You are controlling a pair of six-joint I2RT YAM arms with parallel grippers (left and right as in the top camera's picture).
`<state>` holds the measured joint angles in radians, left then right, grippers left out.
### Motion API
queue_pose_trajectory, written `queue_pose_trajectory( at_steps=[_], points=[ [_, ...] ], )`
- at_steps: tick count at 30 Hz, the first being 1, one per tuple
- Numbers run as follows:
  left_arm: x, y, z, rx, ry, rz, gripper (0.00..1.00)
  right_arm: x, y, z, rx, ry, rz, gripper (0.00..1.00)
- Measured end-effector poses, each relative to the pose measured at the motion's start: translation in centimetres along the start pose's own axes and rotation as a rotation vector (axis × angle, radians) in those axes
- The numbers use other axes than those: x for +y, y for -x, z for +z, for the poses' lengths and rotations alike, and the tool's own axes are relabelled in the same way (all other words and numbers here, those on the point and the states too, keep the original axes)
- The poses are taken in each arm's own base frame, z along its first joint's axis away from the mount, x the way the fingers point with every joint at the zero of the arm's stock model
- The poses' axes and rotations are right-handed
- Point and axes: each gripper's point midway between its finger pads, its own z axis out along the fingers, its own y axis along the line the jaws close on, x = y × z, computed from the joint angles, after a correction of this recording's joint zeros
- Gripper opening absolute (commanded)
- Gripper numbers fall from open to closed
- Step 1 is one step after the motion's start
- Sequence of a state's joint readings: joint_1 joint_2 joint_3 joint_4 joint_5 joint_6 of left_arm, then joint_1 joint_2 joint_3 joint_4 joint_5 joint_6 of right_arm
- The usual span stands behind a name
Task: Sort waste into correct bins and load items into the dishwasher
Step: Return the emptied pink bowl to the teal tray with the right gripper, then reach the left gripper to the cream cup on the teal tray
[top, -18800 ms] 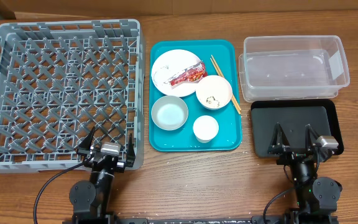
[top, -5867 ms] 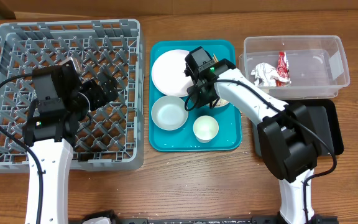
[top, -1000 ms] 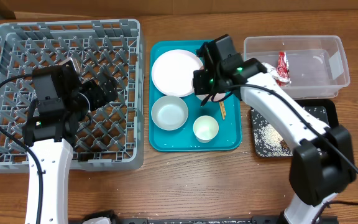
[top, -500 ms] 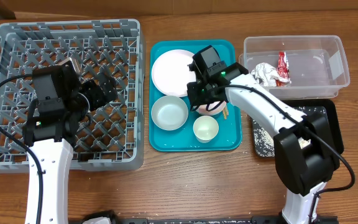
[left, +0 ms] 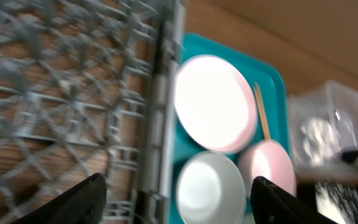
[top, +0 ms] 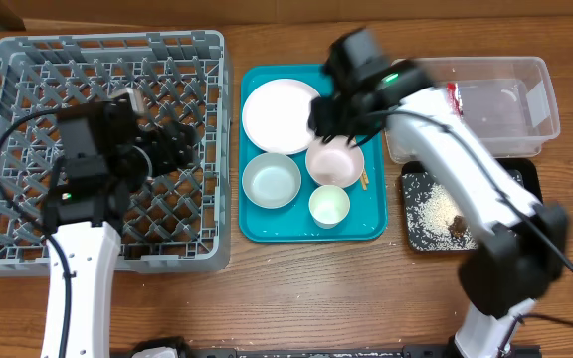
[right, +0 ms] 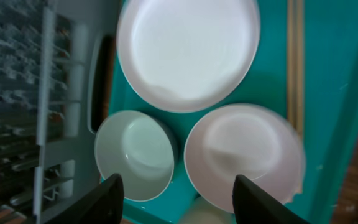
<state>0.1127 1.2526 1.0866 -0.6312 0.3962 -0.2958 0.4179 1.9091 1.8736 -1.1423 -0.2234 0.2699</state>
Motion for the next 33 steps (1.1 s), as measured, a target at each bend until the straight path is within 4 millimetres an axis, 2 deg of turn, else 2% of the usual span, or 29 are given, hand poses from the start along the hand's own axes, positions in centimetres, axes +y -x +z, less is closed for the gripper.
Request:
queue_pose_trajectory(
  at_steps=[1, 3, 5, 7, 9, 12, 18, 22, 24, 27, 33],
  points=[
    [-1.0, -0.8, 0.3, 0.029, -0.019, 0.022, 0.77, -0.3, 1.1, -2.8, -0.052, 0.007, 0.014, 0.62],
    [-2.5, -2.2, 0.7, 0.076, -0.043, 0.059, 0.77, -1.1, 2.4, -7.0, -0.135, 0.010, 0.038, 0.63],
    [-4.4, -3.9, 1.2, 0.122, -0.063, 0.111, 0.75, -2.4, 2.6, -10.2, -0.186, 0.000, 0.068, 0.63],
    [-6.1, -5.4, 1.6, 0.157, -0.071, 0.162, 0.67, -3.5, 2.1, -12.0, -0.197, -0.015, 0.099, 0.64],
    [-7.6, -6.9, 2.1, 0.205, -0.073, 0.212, 0.63, -4.2, 1.6, -12.2, -0.179, -0.028, 0.118, 0.64],
    [-9.2, -8.1, 2.3, 0.299, -0.048, 0.249, 0.66, -4.7, 1.2, -11.1, -0.138, -0.040, 0.131, 0.65],
    [-10.6, -6.7, 2.9, 0.499, 0.107, 0.290, 0.76, -5.1, 0.9, -10.2, -0.108, -0.050, 0.141, 0.68],
    [-11.6, -7.1, 5.1, 0.587, 0.164, 0.336, 0.82, -5.3, 0.9, -10.2, -0.110, -0.061, 0.138, 0.73],
    [-12.3, -8.2, 6.3, 0.624, 0.163, 0.360, 0.75, -5.5, 0.7, -10.2, -0.106, -0.075, 0.140, 0.74],
    [-13.3, -11.0, 7.8, 0.694, 0.169, 0.393, 0.61, -5.8, 0.6, -10.2, -0.103, -0.092, 0.143, 0.74],
    [-14.1, -15.3, 9.6, 0.800, 0.204, 0.420, 0.53, -6.1, 0.0, -10.2, -0.082, -0.109, 0.150, 0.75]
  ],
)
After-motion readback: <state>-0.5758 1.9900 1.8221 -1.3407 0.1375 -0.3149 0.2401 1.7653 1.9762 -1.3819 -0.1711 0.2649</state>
